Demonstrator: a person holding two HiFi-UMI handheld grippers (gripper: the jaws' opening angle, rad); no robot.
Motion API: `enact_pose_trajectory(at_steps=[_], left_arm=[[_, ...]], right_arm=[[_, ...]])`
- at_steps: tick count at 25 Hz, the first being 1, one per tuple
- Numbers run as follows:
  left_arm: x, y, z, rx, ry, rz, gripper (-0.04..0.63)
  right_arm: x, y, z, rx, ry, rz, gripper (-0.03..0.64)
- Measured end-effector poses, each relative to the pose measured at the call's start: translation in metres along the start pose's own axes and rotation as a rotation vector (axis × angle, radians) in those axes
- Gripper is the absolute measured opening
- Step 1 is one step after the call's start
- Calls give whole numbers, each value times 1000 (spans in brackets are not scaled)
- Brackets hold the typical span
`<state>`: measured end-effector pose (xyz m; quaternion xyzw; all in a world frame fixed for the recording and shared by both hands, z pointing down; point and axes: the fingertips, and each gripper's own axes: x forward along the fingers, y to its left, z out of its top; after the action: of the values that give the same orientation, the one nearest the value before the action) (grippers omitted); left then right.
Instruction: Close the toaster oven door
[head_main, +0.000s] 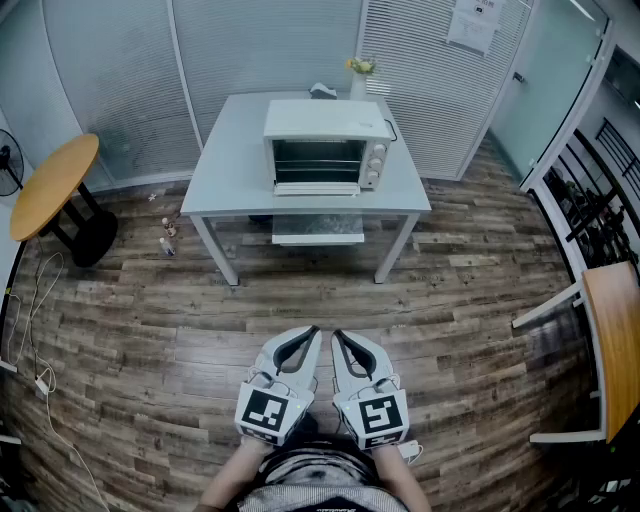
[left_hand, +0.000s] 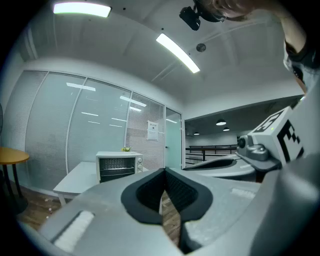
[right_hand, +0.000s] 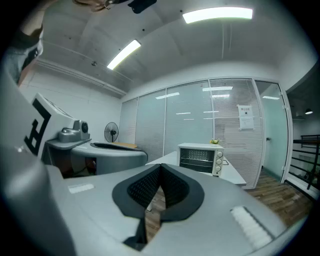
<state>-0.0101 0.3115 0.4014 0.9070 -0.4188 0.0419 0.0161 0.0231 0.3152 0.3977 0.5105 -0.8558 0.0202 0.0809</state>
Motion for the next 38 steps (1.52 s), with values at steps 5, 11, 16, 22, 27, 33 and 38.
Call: enact_pose_trajectory(at_steps=[5, 11, 16, 22, 27, 33, 38], left_arm=[[0, 6, 1, -51, -20, 31, 5], [1, 22, -5, -52, -14, 47, 68], [0, 35, -12, -39, -13, 34, 87], [-1, 45, -16, -26, -8, 8, 87], [1, 52, -16, -48, 2, 11, 87], [6, 58, -18, -58, 9, 27, 87], [23, 72, -18, -13, 16, 31, 87]], right_arm=[[3, 3, -8, 13, -9, 25, 3], [12, 3, -11, 16, -4, 27, 62], [23, 5, -15, 22, 3, 14, 69], [34, 6, -16, 43, 2, -7, 69], [41, 7, -16, 33, 14, -7, 69], [50, 7, -21, 31, 24, 10, 69], [70, -6, -15, 29, 30, 14, 67]])
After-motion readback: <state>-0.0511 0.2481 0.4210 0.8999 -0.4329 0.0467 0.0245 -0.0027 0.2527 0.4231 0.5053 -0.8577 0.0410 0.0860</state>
